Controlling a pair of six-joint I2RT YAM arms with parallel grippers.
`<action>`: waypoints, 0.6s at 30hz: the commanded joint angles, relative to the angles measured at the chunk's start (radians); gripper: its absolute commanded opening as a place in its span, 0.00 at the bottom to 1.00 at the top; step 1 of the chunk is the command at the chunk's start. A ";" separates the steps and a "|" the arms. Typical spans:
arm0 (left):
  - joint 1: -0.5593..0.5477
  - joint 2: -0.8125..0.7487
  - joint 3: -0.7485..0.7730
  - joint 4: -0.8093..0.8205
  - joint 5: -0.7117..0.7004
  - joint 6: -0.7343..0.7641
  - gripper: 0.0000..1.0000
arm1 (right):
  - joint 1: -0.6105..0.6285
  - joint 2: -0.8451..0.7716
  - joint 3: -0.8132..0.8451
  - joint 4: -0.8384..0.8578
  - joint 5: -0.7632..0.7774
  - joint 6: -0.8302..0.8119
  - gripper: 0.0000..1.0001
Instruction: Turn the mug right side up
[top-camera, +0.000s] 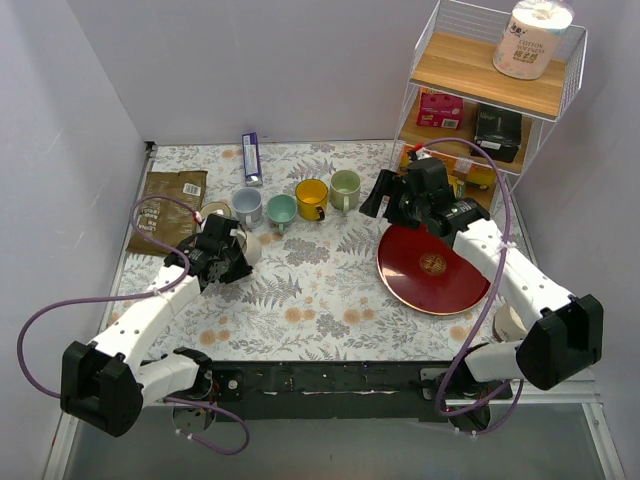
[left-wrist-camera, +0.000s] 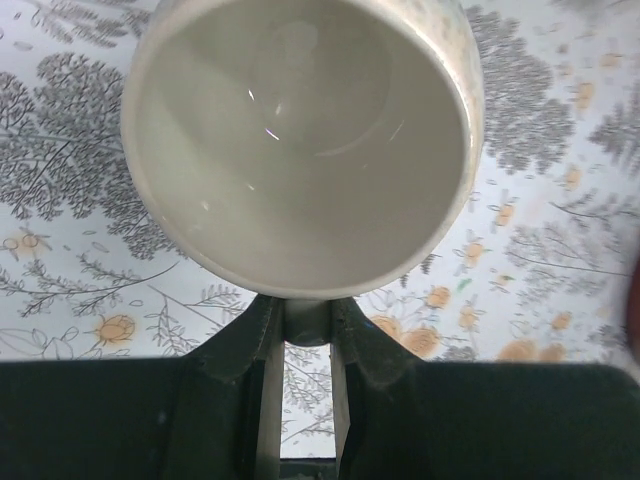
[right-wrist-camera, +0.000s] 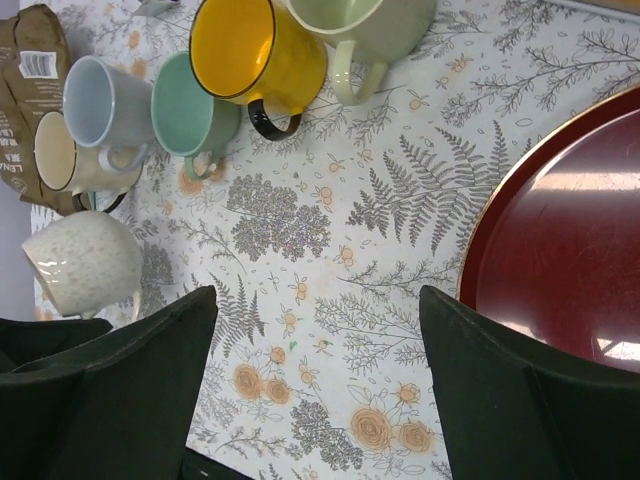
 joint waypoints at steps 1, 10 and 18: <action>-0.009 0.010 -0.021 0.091 -0.110 -0.030 0.00 | -0.039 0.060 0.082 -0.093 -0.097 0.047 0.89; -0.035 0.152 -0.024 0.088 -0.202 -0.035 0.00 | -0.079 0.131 0.096 -0.147 -0.245 0.018 0.85; -0.044 0.201 -0.064 0.105 -0.206 -0.049 0.00 | -0.079 0.051 0.024 -0.044 -0.193 0.022 0.85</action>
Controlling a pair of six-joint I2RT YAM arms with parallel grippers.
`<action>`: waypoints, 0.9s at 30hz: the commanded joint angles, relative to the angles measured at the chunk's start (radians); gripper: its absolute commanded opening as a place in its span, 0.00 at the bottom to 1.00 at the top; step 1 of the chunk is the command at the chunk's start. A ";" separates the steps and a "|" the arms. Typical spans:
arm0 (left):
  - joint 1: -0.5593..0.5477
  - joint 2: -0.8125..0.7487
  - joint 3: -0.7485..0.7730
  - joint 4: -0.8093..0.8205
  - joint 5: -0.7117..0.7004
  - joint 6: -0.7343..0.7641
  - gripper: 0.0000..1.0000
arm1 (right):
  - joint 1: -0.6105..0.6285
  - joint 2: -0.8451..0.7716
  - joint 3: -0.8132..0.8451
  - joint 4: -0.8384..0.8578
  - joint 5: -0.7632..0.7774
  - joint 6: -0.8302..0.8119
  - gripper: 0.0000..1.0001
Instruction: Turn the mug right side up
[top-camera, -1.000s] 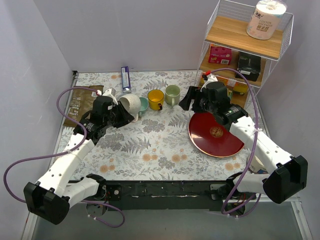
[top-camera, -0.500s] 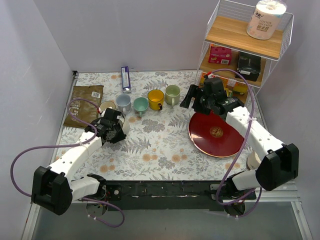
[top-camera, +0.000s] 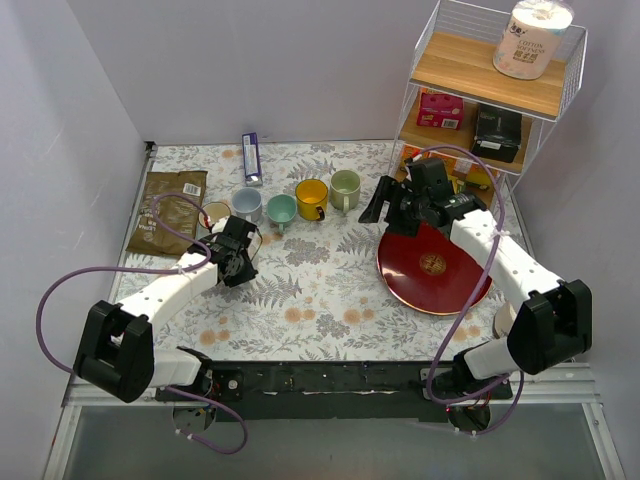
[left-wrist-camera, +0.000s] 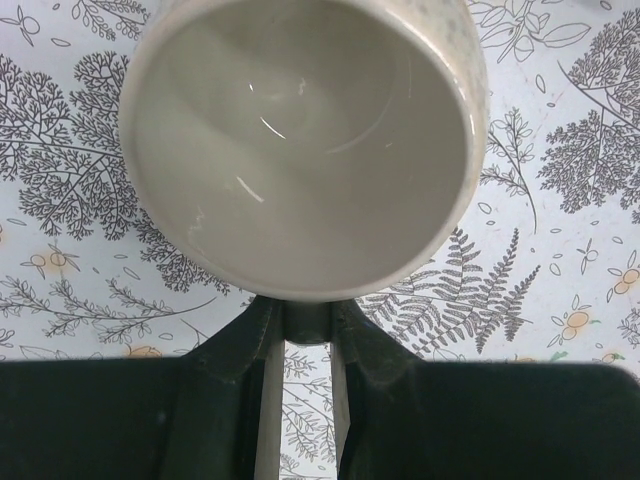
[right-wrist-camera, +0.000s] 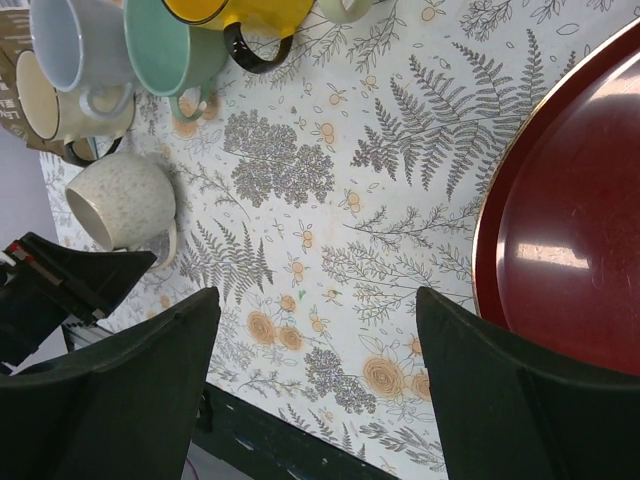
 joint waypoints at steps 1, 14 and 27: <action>-0.003 0.000 -0.022 0.061 -0.043 -0.016 0.00 | -0.002 -0.078 -0.034 0.079 0.020 -0.009 0.85; -0.004 -0.030 -0.024 0.045 -0.040 -0.014 0.31 | -0.002 -0.113 -0.033 0.108 0.062 -0.010 0.85; -0.006 -0.082 0.051 -0.027 -0.061 -0.005 0.65 | -0.002 -0.121 -0.022 0.103 0.068 -0.003 0.86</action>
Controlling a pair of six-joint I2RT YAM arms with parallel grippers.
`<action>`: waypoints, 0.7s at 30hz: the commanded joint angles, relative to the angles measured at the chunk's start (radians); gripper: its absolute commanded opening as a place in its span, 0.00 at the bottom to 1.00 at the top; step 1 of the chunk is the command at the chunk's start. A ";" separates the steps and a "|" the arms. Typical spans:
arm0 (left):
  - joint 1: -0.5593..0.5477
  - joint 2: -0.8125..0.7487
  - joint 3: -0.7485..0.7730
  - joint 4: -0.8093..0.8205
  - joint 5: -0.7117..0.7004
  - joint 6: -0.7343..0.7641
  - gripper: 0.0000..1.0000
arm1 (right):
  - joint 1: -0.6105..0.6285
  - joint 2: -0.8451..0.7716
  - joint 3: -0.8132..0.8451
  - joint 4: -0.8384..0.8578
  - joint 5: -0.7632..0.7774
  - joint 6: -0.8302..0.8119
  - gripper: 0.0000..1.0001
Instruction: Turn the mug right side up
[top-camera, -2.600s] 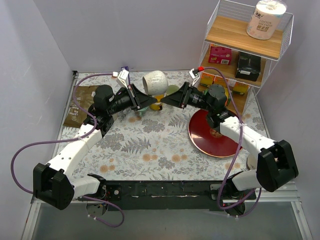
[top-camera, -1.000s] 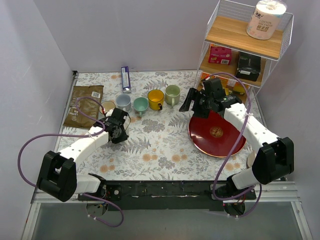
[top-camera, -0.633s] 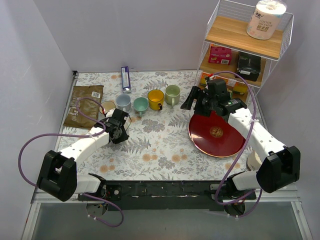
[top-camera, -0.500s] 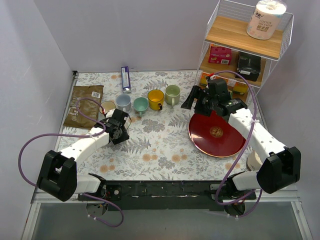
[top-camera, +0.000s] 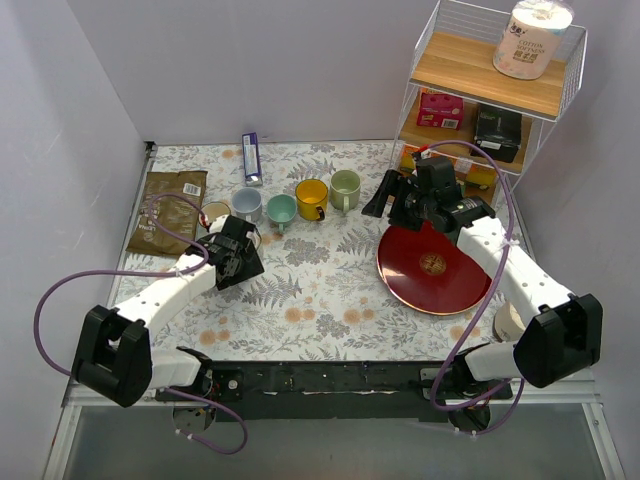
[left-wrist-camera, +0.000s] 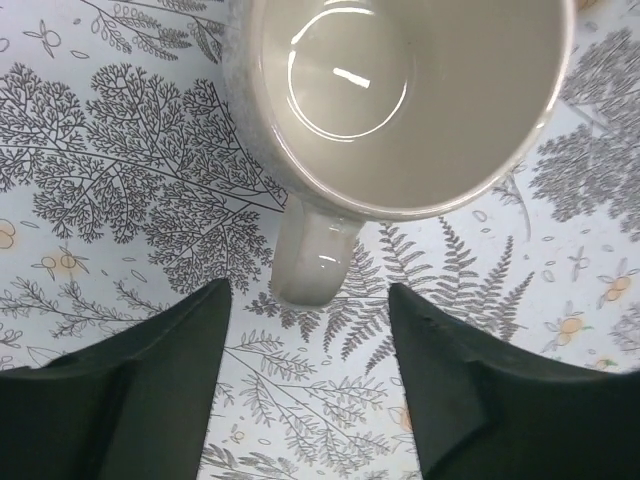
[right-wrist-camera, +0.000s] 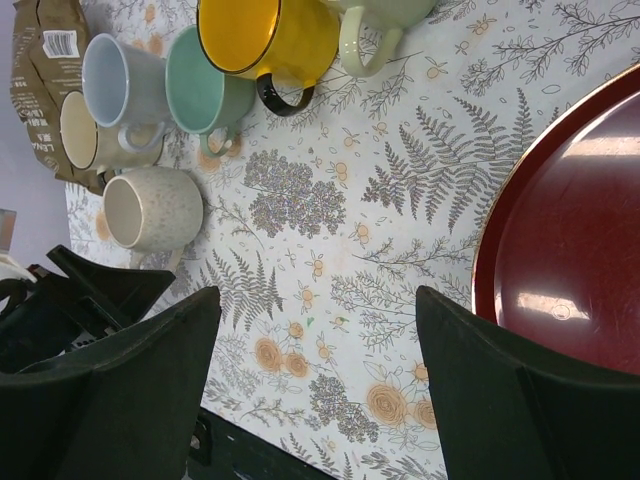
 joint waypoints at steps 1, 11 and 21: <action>0.000 -0.082 0.080 -0.052 -0.040 0.004 0.69 | -0.002 -0.038 0.016 0.024 0.027 -0.006 0.85; -0.002 -0.284 0.254 -0.204 -0.063 0.046 0.98 | -0.005 -0.233 0.016 0.073 0.313 -0.046 0.84; -0.002 -0.399 0.518 -0.244 -0.113 0.078 0.98 | -0.013 -0.393 0.064 0.047 0.570 -0.153 0.86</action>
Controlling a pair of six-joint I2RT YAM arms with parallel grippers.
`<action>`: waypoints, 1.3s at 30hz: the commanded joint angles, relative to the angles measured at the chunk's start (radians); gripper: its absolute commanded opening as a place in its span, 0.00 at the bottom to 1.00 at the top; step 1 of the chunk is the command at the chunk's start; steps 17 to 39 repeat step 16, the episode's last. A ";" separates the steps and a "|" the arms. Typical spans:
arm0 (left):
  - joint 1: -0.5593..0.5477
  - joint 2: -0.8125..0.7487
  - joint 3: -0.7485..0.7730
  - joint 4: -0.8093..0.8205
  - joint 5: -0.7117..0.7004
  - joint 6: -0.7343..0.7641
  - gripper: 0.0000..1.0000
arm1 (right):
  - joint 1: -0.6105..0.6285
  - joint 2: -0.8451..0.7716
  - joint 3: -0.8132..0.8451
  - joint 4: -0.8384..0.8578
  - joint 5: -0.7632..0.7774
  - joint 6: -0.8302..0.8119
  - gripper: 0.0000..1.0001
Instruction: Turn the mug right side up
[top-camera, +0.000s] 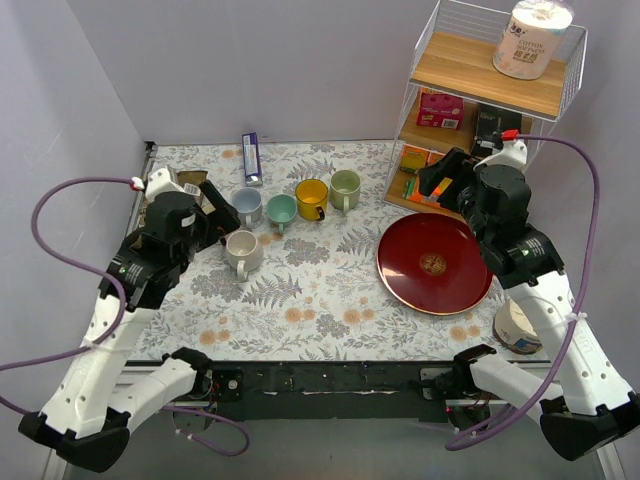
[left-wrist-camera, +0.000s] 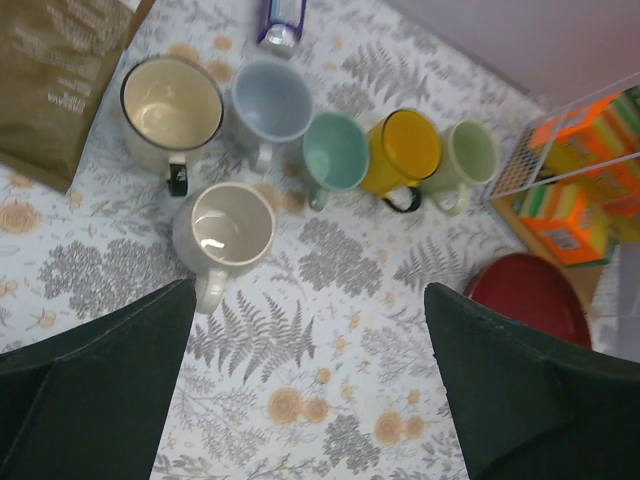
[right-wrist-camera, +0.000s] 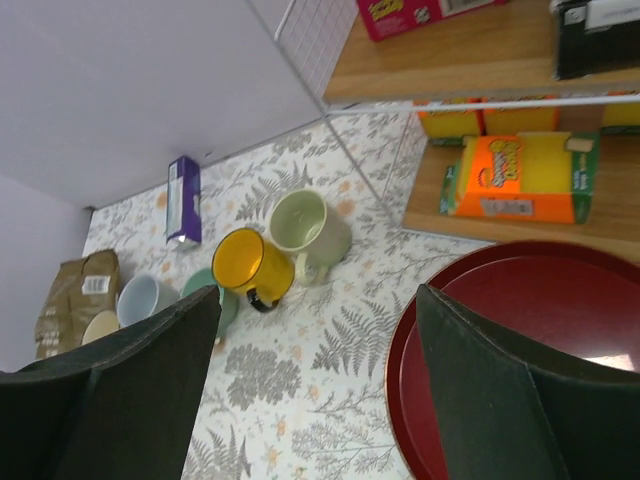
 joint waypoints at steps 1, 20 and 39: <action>-0.001 -0.031 0.142 -0.013 -0.034 0.037 0.98 | -0.005 -0.020 0.040 0.002 0.153 -0.051 0.86; -0.001 -0.079 0.211 -0.006 -0.098 0.058 0.98 | -0.006 -0.075 -0.009 -0.009 0.150 -0.002 0.87; -0.001 -0.079 0.211 -0.006 -0.098 0.058 0.98 | -0.006 -0.075 -0.009 -0.009 0.150 -0.002 0.87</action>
